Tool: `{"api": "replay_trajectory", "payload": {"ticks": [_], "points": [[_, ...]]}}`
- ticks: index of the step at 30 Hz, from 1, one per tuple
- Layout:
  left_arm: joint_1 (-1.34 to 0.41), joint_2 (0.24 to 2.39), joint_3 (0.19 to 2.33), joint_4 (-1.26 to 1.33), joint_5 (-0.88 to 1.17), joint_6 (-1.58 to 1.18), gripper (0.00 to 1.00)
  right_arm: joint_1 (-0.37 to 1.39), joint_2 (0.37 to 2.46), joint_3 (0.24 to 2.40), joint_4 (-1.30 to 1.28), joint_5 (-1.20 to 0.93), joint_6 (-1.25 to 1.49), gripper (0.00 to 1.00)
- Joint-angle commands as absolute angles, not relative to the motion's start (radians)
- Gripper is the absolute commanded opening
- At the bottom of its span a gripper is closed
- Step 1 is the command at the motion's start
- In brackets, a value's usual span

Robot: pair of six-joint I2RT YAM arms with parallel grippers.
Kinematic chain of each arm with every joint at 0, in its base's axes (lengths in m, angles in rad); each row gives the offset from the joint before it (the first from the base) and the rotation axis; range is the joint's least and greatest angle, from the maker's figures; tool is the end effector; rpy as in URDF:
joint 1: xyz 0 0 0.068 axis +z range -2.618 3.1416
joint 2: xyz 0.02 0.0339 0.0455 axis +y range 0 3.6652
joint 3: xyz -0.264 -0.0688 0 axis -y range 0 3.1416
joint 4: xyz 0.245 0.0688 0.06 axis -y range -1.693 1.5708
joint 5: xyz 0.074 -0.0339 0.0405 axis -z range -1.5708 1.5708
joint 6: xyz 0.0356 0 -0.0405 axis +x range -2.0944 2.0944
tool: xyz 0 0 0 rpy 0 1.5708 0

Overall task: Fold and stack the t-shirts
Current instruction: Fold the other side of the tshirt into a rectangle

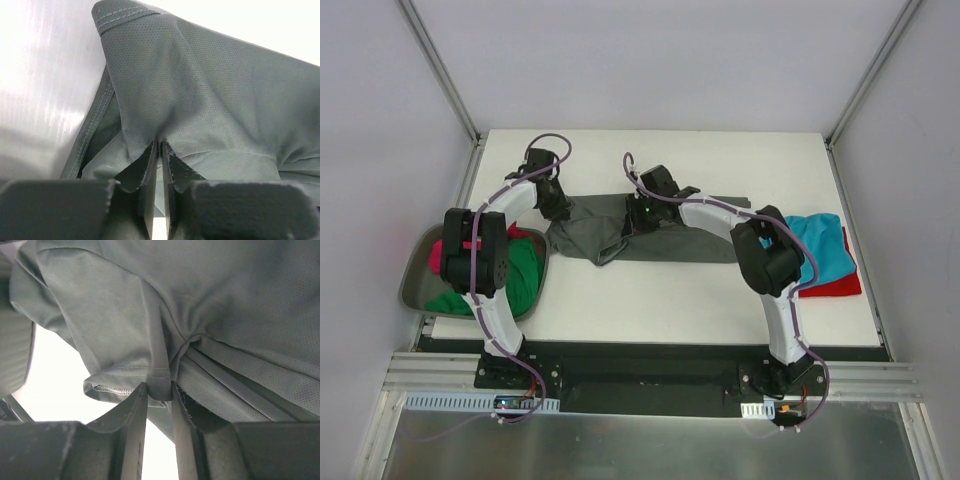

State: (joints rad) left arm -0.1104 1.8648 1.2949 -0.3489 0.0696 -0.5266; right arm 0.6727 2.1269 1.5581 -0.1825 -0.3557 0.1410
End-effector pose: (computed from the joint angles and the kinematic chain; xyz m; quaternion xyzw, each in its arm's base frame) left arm 0.3989 -0.0467 0.1975 -0.1847 0.9286 -0.1315 0.2936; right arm 0.3650 0.3066 0.1830 -0.3052 0.8525 0.3042 0.2959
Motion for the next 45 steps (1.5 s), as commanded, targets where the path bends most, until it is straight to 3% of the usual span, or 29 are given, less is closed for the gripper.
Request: {"api": "replay_trajectory", "payload": {"ticks": [1, 6, 12, 19, 29, 32, 34, 37, 39, 40, 42, 45], "points": [[-0.106, 1.879, 1.345, -0.36, 0.055, -0.505, 0.0, 0.672, 2.149, 1.552, -0.23, -0.322, 0.106, 0.27], [-0.101, 1.876, 1.365, -0.36, 0.035, -0.495, 0.0, 0.672, 2.125, 1.54, -0.232, -0.273, 0.089, 0.14], [-0.095, 1.876, 1.405, -0.353, 0.015, -0.482, 0.0, 0.672, 2.105, 1.562, -0.199, -0.287, 0.081, 0.09], [-0.078, 1.919, 1.485, -0.354, 0.037, -0.465, 0.0, 0.672, 2.1, 1.603, -0.19, -0.307, 0.1, 0.09], [-0.069, 1.956, 1.434, -0.362, 0.064, -0.462, 0.0, 0.672, 2.146, 1.577, -0.161, -0.311, 0.137, 0.12], [-0.067, 1.971, 1.446, -0.385, 0.067, -0.468, 0.1, 0.672, 2.135, 1.569, -0.175, -0.284, 0.133, 0.21], [-0.066, 1.961, 1.454, -0.402, 0.069, -0.472, 0.32, 0.67, 2.112, 1.554, -0.193, -0.272, 0.12, 0.27], [-0.066, 1.905, 1.45, -0.41, 0.078, -0.477, 0.55, 0.664, 2.01, 1.502, -0.198, -0.249, 0.097, 0.39], [-0.067, 1.852, 1.445, -0.41, 0.121, -0.48, 0.71, 0.652, 1.923, 1.459, -0.207, -0.216, 0.078, 0.65], [-0.071, 1.812, 1.442, -0.41, 0.145, -0.485, 0.8, 0.64, 1.875, 1.43, -0.21, -0.198, 0.068, 0.99], [-0.083, 1.751, 1.425, -0.408, 0.17, -0.498, 0.99, 0.608, 1.794, 1.382, -0.222, -0.186, 0.06, 0.96], [-0.145, 1.675, 1.394, -0.408, 0.134, -0.495, 0.99, 0.533, 1.703, 1.315, -0.23, -0.212, 0.06, 0.96]]}}
